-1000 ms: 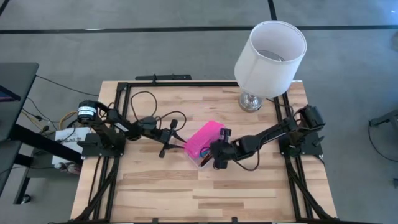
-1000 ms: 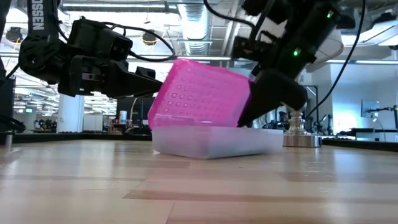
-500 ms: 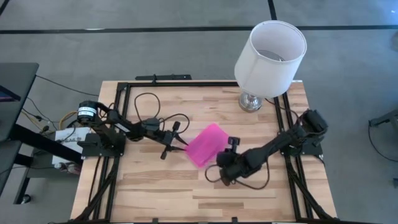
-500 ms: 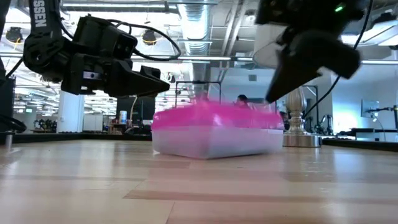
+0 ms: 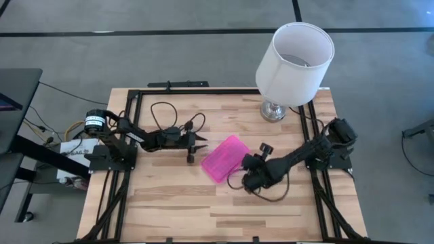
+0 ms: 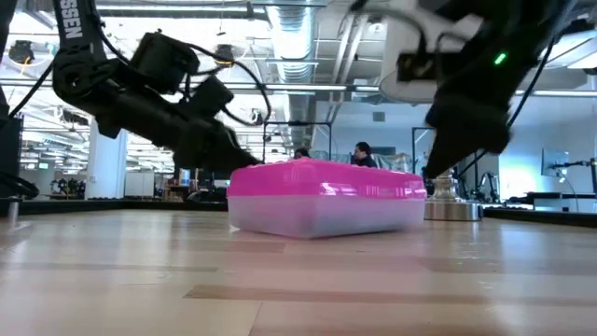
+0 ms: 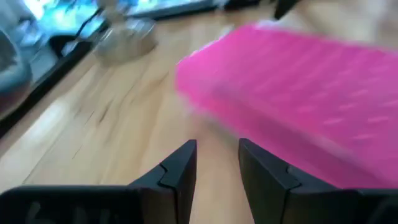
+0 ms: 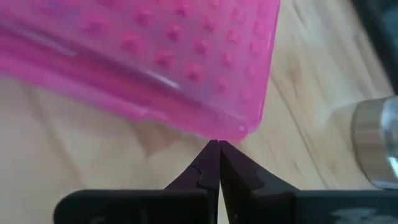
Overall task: Pick & place school supplies into a supply box
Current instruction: Close the pink supply box
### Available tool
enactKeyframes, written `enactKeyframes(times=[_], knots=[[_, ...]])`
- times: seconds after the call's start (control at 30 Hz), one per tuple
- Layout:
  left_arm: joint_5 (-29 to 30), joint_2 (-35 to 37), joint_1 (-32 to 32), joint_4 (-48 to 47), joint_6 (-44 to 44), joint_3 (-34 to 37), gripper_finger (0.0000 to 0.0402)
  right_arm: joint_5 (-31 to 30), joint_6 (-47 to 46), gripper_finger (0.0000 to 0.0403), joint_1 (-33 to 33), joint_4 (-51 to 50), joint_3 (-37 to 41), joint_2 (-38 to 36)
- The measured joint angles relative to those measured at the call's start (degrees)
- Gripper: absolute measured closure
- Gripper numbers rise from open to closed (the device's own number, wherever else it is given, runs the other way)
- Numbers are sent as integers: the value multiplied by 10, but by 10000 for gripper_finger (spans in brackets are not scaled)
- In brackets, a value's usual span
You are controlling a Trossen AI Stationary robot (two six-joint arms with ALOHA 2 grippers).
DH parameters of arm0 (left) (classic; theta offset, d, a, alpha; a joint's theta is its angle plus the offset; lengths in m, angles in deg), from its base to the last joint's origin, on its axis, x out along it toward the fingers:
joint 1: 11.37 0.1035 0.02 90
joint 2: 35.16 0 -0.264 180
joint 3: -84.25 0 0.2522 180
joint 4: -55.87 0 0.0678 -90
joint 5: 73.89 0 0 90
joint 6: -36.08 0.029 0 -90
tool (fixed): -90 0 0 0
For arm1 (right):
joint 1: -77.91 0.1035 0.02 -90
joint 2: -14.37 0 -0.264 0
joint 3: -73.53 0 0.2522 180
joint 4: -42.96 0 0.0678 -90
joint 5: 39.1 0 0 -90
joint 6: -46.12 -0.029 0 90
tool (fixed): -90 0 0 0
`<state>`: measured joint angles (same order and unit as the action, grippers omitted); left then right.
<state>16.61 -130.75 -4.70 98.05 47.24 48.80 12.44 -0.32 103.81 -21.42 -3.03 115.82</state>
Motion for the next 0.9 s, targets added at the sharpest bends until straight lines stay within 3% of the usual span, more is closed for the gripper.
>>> enactKeyframes(times=[0.13, 0.27, 0.5, 0.9], knots=[[26, 0, 16, -68, -26, -17, 288, 35, 46, 400, -46, 62, 31, 0], [9, -2, 23, -106, -34, -26, 288, 70, 86, 400, -78, 113, 56, 0], [-81, -2, 23, -111, -39, -26, 288, 58, 149, 400, -97, 164, 61, 0], [-113, -2, -11, -149, -63, -26, 288, 52, 229, 400, -119, 259, 87, 0]])
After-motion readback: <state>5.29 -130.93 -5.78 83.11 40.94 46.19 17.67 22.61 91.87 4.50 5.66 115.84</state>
